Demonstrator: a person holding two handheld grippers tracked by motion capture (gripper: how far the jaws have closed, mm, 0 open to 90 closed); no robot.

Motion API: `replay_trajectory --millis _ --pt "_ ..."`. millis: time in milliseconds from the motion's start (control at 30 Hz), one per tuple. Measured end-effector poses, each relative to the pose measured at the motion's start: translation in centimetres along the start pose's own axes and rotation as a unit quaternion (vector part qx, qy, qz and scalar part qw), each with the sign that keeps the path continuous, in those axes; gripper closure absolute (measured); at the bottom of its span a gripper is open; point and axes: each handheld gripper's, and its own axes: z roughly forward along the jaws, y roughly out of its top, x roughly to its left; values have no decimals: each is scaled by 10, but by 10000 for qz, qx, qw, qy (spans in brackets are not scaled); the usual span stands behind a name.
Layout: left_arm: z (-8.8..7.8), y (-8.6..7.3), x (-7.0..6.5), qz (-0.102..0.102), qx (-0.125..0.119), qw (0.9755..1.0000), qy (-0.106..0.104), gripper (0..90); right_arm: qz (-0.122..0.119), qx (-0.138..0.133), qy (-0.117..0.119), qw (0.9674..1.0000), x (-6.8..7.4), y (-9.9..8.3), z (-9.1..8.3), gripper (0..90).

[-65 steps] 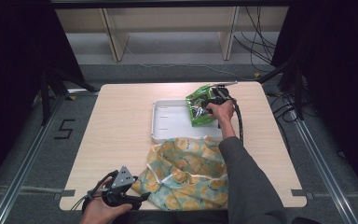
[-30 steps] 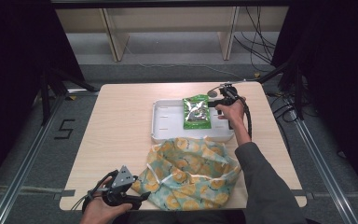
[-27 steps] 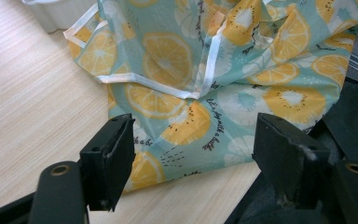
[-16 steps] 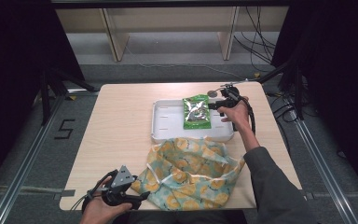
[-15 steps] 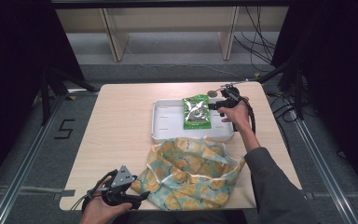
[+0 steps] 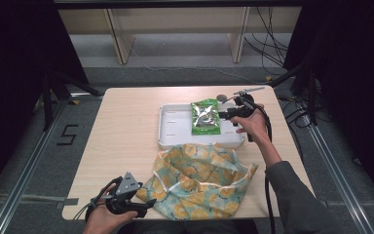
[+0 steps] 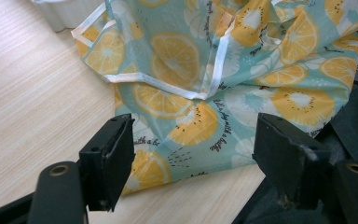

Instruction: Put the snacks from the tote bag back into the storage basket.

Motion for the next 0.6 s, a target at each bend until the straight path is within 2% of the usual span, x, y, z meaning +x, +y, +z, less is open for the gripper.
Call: replay_trajectory --millis 33,67,100,133,167,200,267,300,333,367,400,433,467,500,533,567,600 --pt "0 0 1 14 -8 10000 -25 284 -23 42 60 10000 2 -1 -2 502" --pt "0 0 1 61 16 10000 -14 284 -277 -26 46 9996 -1 -1 -2 500" --pt "0 0 2 68 25 10000 -9 284 -266 -36 55 9996 2 -1 -4 498" --pt "0 0 2 59 19 10000 -12 284 -446 -113 79 9989 1 -1 -5 497" --pt "0 0 2 45 5 10000 5 284 -425 -121 97 9990 4 -2 -7 495" --pt "1 -1 1 -141 -44 9999 -3 284 -492 -210 113 9985 5 -3 -8 491" --pt "0 0 3 35 22 10000 6 284 -474 -126 185 9986 9 -5 -12 488" --pt "0 0 3 28 17 10000 6 284 -420 -167 247 9987 12 -6 -13 481" --pt "0 0 3 29 17 10000 6 284 -500 -154 230 9984 12 -6 -14 475" --pt "0 0 3 -5 -13 10000 20 284 -419 -147 264 9987 14 -8 -16 475" --pt "1 0 2 -31 -31 10000 42 284 -535 -223 341 9977 14 -9 -16 474" --pt "0 0 4 55 47 10000 17 284 -420 -220 387 9981 16 -11 -17 469" --pt "0 0 3 29 26 10000 23 284 -422 -240 415 9980 17 -13 -18 469" --pt "0 0 3 32 14 10000 23 284 -533 -232 414 9974 16 -14 -18 460" --pt "1 -1 2 -111 -31 9999 70 284 -586 -188 384 9974 16 -15 -19 456" --pt "1 -1 2 -107 -28 9999 62 284 -454 -169 422 9979 19 -16 -20 456" --pt "0 -1 3 5 42 10000 26 284 -520 -218 416 9975 17 -16 -20 452"
